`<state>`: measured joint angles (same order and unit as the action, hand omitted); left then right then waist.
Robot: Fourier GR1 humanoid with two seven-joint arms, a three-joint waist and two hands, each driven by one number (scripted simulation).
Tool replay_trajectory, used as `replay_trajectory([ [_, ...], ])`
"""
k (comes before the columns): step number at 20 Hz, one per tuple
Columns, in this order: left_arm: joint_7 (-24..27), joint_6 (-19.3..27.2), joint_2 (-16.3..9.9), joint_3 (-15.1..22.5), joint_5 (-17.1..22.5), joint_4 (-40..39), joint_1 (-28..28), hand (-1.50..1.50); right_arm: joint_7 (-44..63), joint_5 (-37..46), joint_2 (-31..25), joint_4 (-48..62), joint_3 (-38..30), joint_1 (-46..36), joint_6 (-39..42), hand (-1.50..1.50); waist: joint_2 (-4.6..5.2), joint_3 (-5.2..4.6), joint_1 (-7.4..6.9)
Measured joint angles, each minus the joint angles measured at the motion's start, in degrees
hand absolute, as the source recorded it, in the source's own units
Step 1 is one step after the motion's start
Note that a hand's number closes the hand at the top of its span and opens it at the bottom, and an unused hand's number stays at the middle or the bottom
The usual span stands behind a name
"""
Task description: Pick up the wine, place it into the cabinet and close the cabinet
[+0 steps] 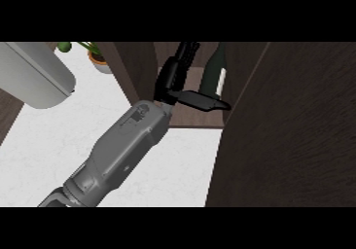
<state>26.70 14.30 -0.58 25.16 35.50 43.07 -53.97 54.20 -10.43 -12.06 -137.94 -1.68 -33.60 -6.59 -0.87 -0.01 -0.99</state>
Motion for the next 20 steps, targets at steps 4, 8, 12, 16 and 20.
replay_trajectory([
  [4, -5.8, 5.9, 0.0, 3.4, -1.5, 12.9, 5.6, -1.5, 0.9, 0.2, -0.6, -0.1, 0.0, -1.1, -0.6, -1.5, -0.1, 0.0, -0.35],
  [8, -9.4, 14.1, -0.8, 8.0, -3.1, 24.1, 11.9, -1.5, 0.9, 0.3, -0.7, -0.1, 0.5, -1.4, -0.8, -1.5, 0.16, 0.03, -0.12],
  [12, -9.7, 21.2, -0.9, 13.0, -3.8, 32.8, 18.4, -1.5, 2.0, 0.5, -1.3, 0.1, 0.6, -3.2, -1.3, -1.5, 0.41, 0.06, 0.36],
  [16, -10.0, 26.6, -0.4, 17.0, -5.0, 39.8, 23.7, -1.5, 1.7, 0.7, -1.3, 0.0, 0.6, -2.7, -1.4, -1.5, 0.65, 0.08, 0.61],
  [20, -10.1, 29.0, -1.0, 20.3, -6.7, 49.2, 30.8, 1.5, 1.0, 1.9, -0.7, -1.0, 2.2, -1.2, -1.7, -1.5, 0.59, 0.03, 0.58],
])
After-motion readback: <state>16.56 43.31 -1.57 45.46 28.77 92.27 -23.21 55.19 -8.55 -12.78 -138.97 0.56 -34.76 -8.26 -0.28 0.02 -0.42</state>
